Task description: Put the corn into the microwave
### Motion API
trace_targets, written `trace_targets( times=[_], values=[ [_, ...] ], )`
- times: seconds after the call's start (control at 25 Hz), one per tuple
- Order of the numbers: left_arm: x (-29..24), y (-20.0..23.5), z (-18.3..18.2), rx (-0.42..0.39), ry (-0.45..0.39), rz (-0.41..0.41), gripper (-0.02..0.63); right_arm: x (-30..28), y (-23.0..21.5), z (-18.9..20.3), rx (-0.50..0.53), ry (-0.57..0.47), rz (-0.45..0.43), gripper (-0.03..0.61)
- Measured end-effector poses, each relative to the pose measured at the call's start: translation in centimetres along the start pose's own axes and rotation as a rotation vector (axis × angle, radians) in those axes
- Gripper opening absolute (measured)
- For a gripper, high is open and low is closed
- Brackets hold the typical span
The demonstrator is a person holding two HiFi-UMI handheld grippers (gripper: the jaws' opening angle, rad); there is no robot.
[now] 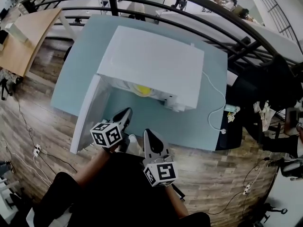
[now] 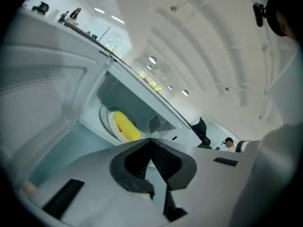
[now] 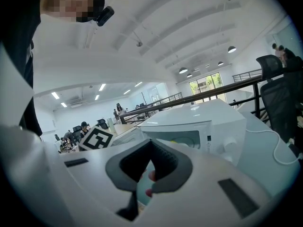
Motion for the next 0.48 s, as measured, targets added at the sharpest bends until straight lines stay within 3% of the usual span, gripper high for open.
trace_targets(
  times=[0.48],
  values=[
    [8.8, -4.9, -3.1, -0.315, -0.190, 0.059, 0.003, 1.0, 2.0, -0.5, 0.001, -0.086, -0.006, 0.009]
  ],
)
Point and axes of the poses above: the fingertips, and each gripper's own axes: x backward along the fingers, y to its left, z out of its underside, the point moved 8 cm from there along x, backward along the fingers, and after that the axes turned 2 degrees about -x, right-handed, at the moved point
